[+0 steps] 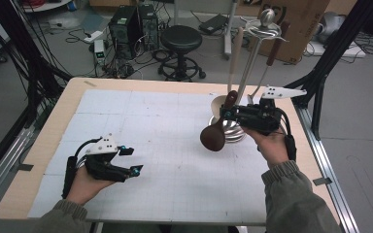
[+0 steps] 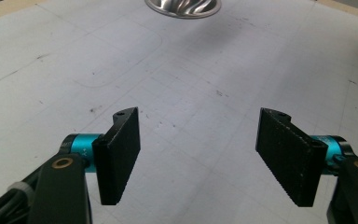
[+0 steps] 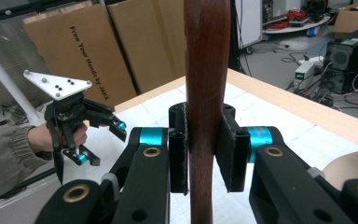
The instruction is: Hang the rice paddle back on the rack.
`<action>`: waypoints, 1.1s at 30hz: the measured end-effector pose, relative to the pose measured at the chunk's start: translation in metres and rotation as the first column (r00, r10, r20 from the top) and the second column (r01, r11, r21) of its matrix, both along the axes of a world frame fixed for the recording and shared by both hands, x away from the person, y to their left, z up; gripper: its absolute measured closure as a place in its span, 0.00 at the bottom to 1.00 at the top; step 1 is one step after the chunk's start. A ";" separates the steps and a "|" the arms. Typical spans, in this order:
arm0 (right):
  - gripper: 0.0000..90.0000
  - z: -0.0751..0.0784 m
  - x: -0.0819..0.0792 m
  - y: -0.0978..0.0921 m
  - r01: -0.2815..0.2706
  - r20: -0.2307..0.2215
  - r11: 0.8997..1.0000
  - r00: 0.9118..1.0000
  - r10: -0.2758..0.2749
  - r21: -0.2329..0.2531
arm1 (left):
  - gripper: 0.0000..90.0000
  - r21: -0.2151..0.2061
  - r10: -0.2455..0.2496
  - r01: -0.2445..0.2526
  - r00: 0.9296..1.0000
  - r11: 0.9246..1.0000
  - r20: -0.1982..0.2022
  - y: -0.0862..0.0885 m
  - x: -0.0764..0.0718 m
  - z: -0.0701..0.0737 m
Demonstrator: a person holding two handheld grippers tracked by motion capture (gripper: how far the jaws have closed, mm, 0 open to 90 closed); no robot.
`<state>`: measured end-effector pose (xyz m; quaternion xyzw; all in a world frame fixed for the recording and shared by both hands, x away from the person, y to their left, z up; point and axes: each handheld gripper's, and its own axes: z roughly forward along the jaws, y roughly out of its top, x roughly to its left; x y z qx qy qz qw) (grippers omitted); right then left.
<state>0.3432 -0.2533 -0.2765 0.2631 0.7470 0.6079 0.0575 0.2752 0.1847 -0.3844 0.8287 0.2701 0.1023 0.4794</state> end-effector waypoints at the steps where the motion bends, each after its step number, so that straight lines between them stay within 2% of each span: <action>1: 0.85 0.002 0.001 -0.001 0.003 0.003 1.000 1.000 -0.003 0.001 | 0.35 -0.001 0.002 -0.002 1.000 1.000 -0.001 0.000 0.000 0.000; 17: 0.85 0.039 0.015 -0.017 0.034 0.038 0.999 0.999 -0.033 -0.010 | 0.34 -0.007 0.006 -0.006 1.000 1.000 -0.003 0.001 0.000 0.000; 33: 0.85 0.073 0.028 -0.028 0.082 0.077 0.997 0.994 -0.080 -0.014 | 0.33 -0.008 0.014 -0.014 1.000 1.000 0.001 0.003 -0.001 0.001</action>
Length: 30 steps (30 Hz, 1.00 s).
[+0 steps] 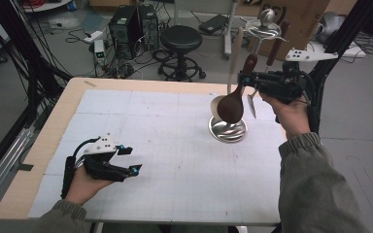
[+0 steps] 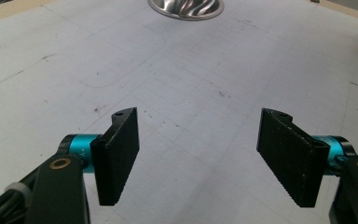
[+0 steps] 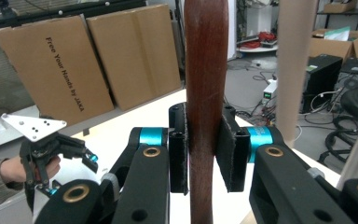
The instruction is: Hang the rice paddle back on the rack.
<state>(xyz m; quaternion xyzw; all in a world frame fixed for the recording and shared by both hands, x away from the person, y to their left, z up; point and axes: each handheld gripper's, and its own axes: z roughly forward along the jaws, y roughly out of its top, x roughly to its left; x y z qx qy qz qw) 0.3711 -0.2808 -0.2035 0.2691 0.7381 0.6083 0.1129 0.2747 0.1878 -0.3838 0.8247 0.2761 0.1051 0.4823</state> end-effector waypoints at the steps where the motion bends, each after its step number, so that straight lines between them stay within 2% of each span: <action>1: 0.85 0.002 0.001 0.000 0.004 -0.001 1.000 1.000 -0.004 -0.004 | 0.34 -0.003 0.001 -0.001 1.000 1.000 0.000 0.000 0.000 0.000; 15: 0.85 0.028 0.014 -0.006 0.041 0.022 0.999 0.999 -0.041 -0.016 | 0.34 -0.007 -0.001 0.001 1.000 1.000 0.008 0.002 -0.001 0.001; 30: 0.85 0.029 0.019 -0.010 0.051 0.010 0.999 0.999 -0.051 -0.013 | 0.33 -0.007 0.001 -0.001 1.000 1.000 0.011 0.003 -0.001 0.002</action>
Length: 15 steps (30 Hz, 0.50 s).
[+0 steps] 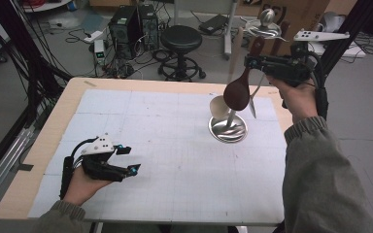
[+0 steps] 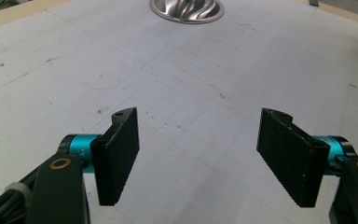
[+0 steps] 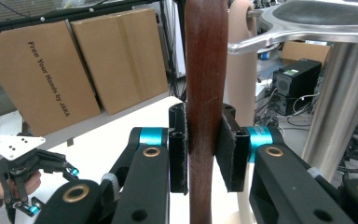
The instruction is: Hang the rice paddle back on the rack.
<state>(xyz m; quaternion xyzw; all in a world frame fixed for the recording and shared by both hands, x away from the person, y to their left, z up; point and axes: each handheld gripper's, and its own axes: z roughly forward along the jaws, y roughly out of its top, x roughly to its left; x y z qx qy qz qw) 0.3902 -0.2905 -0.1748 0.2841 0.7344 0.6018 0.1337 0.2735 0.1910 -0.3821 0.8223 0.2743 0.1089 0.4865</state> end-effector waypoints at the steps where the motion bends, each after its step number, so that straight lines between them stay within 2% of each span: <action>1: 0.84 0.000 0.000 -0.001 0.003 -0.002 1.000 1.000 -0.003 0.002 | 0.33 0.000 0.000 0.000 1.000 1.000 0.000 0.000 0.000 0.000; 15: 0.82 -0.004 0.008 -0.007 0.036 -0.012 0.999 0.999 -0.036 0.020 | 0.33 -0.008 0.004 -0.004 1.000 1.000 -0.005 0.001 0.001 -0.001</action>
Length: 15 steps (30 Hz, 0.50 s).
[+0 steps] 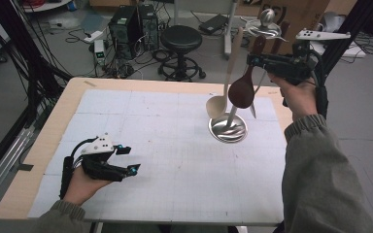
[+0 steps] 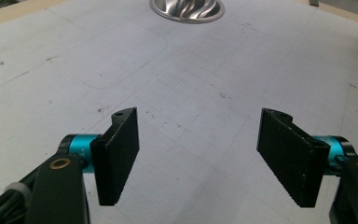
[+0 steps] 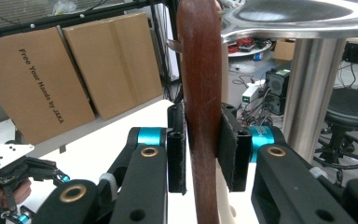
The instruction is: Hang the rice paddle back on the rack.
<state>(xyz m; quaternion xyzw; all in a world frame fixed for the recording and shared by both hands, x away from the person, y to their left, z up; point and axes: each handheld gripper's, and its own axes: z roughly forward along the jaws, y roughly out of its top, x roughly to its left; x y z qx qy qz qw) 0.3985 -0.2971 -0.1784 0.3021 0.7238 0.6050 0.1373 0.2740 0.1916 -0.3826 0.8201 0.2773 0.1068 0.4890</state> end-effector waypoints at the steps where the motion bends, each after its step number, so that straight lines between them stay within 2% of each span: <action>1: 0.82 0.000 0.000 0.000 0.001 -0.002 1.000 1.000 -0.001 0.003 | 0.33 0.002 -0.001 0.001 1.000 1.000 0.001 0.000 0.000 0.000; 15: 0.65 -0.004 -0.008 -0.009 0.029 0.011 0.999 1.000 -0.029 0.021 | 0.33 -0.012 0.004 -0.004 1.000 1.000 -0.005 0.000 0.004 0.001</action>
